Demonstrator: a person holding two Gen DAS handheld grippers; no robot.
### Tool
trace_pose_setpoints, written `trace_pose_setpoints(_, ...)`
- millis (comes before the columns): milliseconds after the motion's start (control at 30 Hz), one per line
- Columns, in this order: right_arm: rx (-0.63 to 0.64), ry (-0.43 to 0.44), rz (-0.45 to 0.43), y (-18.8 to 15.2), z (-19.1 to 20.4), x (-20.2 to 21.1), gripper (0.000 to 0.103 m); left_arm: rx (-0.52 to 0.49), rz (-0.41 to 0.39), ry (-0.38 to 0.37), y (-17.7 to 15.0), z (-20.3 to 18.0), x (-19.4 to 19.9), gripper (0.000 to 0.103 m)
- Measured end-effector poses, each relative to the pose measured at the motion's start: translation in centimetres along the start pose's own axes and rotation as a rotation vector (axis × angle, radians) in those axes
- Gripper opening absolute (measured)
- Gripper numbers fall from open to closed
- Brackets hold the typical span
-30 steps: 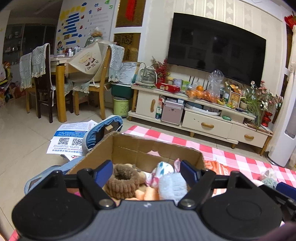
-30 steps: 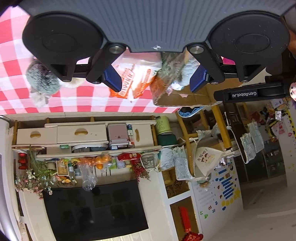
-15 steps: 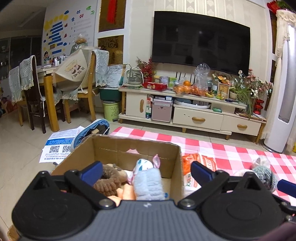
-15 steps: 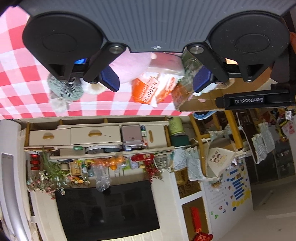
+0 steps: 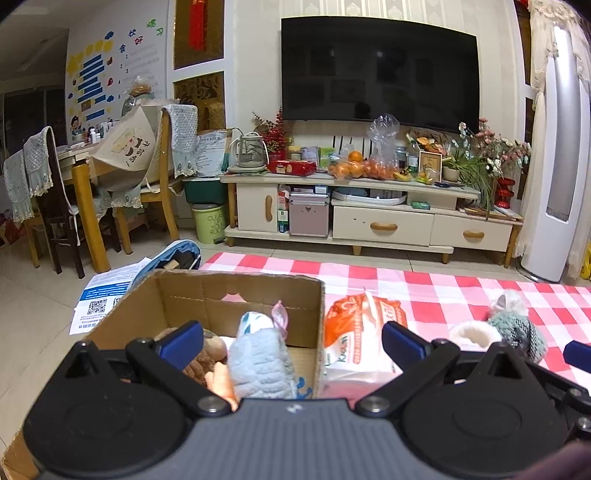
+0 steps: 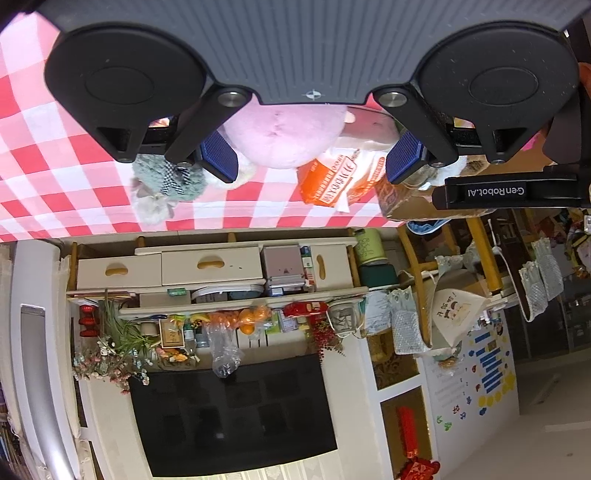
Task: Organize soft objects
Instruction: 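Move both open tools back over the plushes on the table, then grasp the pink round plush with the left tool while the right tool grasps the green knit plush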
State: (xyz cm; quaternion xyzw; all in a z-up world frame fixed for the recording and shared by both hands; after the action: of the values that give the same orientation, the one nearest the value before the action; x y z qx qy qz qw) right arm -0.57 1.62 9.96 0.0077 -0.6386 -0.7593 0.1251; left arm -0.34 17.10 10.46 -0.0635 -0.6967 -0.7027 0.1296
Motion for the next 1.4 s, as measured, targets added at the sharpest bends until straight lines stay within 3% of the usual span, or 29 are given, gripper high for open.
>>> trace_pose_setpoints(1400, -0.057, -0.135, -0.013, -1.3, 0.0, 0.1, 0.103, -0.181, 0.036, -0.068, -1.2, -8.0, 0.0, 0.102)
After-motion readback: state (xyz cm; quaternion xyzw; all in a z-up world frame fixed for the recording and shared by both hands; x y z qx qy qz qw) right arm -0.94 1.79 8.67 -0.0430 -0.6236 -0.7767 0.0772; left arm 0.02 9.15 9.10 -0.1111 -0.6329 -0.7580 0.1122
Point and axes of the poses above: each gripper's, at about its wrist camera, not at the fingertips, and x roughly against the way its jaws point, z to its left, y to its top, the point moved 2 cm from there along -x, roughly the way its jaws point, and after that the axes turned 11 degrees about -z, right-handed, at the moved point
